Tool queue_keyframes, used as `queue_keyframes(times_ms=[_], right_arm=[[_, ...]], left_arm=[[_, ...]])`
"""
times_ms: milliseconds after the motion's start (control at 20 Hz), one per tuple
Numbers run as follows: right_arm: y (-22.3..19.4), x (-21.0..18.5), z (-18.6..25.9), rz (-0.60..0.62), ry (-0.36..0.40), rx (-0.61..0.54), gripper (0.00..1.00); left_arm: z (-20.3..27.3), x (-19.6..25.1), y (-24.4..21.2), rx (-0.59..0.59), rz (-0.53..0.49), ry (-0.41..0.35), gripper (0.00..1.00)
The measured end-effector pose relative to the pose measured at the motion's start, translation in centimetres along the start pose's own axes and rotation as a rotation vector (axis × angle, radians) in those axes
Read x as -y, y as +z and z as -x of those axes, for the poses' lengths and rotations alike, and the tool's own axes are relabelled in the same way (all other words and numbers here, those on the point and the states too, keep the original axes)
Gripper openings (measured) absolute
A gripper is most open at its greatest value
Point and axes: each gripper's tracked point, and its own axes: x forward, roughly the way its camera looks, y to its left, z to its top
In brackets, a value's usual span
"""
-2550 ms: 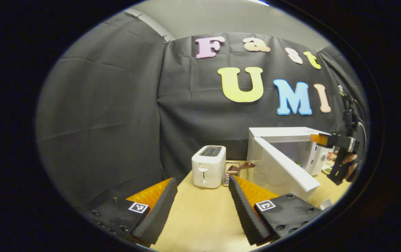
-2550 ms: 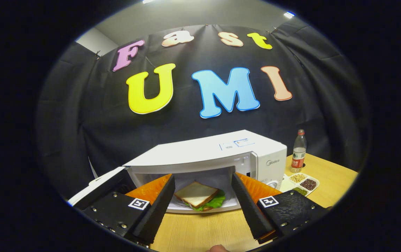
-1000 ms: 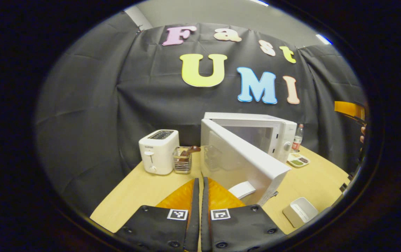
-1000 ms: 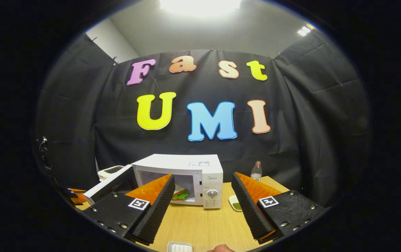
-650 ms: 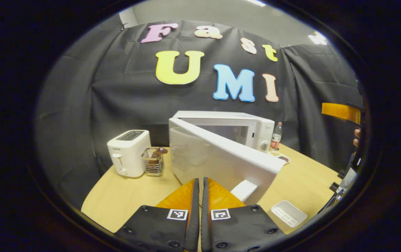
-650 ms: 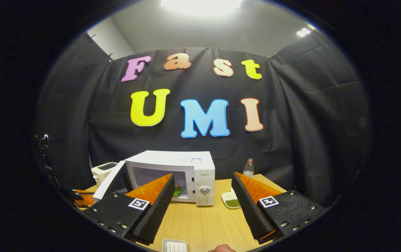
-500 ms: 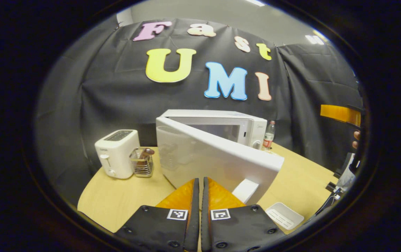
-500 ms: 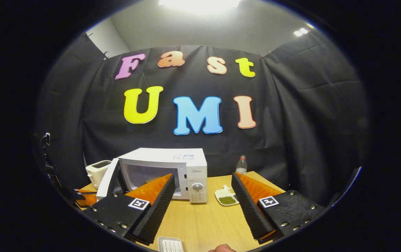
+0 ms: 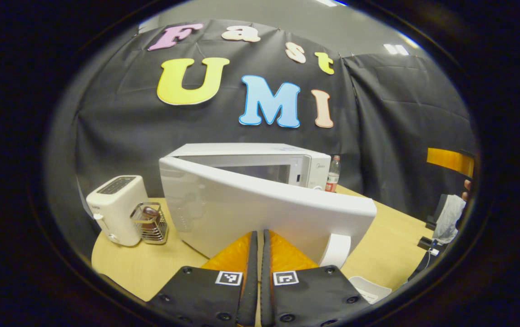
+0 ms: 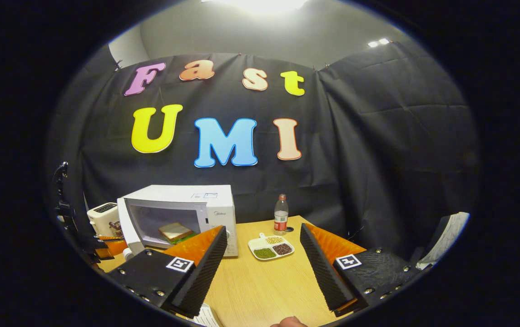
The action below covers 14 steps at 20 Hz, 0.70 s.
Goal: Open the microwave oven with the left hand, put the food in, and close the microwave oven.
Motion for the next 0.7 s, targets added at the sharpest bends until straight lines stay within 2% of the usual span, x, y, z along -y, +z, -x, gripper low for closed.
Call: queue_keyframes(times_ms=[50,150,200,650,700], right_arm=[[0.0,0.4,0.0,-0.002,-0.012,0.001,0.98],[0.0,1.2,0.1,0.000,-0.036,-0.002,0.98],[0.0,1.6,0.2,0.000,-0.051,-0.003,0.98],[0.4,5.9,1.8,-0.006,-0.168,-0.003,0.98],[0.6,6.2,2.0,-0.005,-0.176,0.000,0.98]], left_arm=[[-0.7,0.3,0.2,0.001,-0.007,-0.009,0.07],[-2.3,0.9,0.6,0.005,-0.022,-0.025,0.11],[-3.1,1.1,0.8,0.004,-0.027,-0.032,0.07],[-9.9,3.0,3.2,0.024,-0.041,-0.051,0.07],[-10.5,3.0,3.4,0.026,-0.040,-0.050,0.11]])
